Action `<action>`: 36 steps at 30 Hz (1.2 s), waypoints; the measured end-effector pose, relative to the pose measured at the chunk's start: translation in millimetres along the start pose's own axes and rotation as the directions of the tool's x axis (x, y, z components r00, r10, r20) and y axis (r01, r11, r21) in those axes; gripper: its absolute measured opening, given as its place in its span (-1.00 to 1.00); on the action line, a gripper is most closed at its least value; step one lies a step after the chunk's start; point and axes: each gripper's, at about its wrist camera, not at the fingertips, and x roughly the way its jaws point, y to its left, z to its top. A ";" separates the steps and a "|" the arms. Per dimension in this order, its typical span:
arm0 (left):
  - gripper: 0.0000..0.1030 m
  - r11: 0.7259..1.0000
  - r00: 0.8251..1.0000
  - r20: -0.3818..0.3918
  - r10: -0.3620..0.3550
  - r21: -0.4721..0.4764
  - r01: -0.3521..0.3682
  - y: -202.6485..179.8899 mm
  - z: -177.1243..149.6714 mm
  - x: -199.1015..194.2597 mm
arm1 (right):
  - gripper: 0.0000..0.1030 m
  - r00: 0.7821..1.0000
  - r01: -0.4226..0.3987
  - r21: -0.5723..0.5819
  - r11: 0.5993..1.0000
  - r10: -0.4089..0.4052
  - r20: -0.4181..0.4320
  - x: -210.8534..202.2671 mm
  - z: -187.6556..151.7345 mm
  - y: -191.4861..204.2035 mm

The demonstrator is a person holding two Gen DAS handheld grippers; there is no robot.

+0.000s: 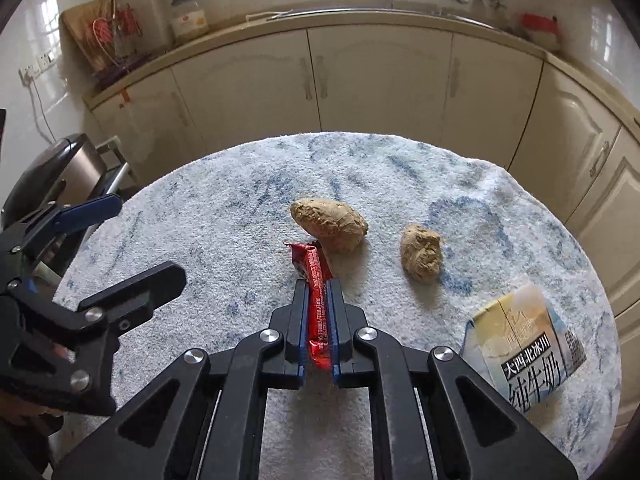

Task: Collect trash
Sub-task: 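Grasp a brown sausage with the left tool while the right tool grasps the red wrapper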

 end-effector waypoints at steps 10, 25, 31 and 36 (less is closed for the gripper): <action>0.98 0.996 0.999 -0.038 0.000 0.091 0.003 -39.8 31.7 58.4 | -0.85 0.998 -0.043 0.166 0.985 0.034 0.056 -25.1 -13.7 -44.8; -0.24 0.986 0.984 -0.091 -0.154 0.053 0.159 -49.4 28.4 80.1 | -0.85 0.996 -0.065 0.191 0.979 0.053 0.065 -22.1 -18.4 -50.6; -0.24 0.988 0.986 -0.067 -0.155 0.002 0.156 -31.2 2.5 42.9 | -0.85 0.996 -0.068 0.171 0.983 0.055 0.077 -30.9 -18.2 -39.8; -0.24 0.985 0.985 -0.013 -0.173 -0.033 0.172 -26.9 -19.7 -5.6 | -0.85 0.995 -0.065 0.160 0.985 0.051 0.089 -49.8 -32.4 -25.9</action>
